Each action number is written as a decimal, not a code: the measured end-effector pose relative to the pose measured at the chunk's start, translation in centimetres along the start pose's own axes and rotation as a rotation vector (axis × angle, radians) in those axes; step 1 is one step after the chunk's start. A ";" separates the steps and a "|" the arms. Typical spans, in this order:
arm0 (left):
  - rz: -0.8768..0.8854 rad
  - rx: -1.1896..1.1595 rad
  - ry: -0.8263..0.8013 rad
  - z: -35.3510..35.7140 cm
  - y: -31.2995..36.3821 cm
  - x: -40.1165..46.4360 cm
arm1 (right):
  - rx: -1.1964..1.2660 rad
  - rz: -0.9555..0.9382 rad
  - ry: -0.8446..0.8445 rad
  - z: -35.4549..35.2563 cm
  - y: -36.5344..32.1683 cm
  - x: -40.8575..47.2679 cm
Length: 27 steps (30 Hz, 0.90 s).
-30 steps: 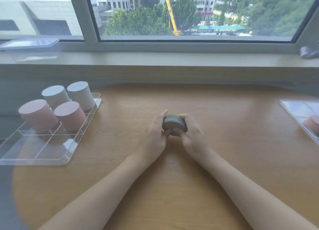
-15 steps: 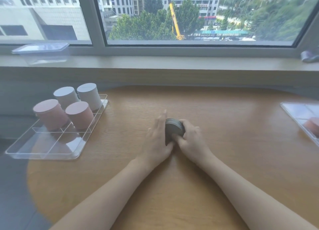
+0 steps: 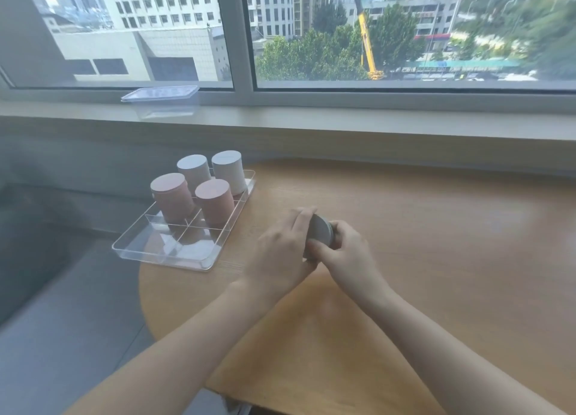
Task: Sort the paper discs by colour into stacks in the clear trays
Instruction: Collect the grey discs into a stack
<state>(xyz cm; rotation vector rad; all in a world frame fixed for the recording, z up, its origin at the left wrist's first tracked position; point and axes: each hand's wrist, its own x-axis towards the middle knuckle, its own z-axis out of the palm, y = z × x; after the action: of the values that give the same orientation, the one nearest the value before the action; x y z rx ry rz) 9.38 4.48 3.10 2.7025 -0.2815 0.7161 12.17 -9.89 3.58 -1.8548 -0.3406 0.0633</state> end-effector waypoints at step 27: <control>-0.523 -0.128 0.067 -14.1 -19.9 -7.8 | -0.445 -0.219 -0.411 23.3 -8.8 8.8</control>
<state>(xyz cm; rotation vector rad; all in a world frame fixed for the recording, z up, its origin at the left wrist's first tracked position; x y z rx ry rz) 1.79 28.84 5.43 2.4599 0.3728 0.6001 13.84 16.41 5.78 -2.2269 -0.9003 0.2360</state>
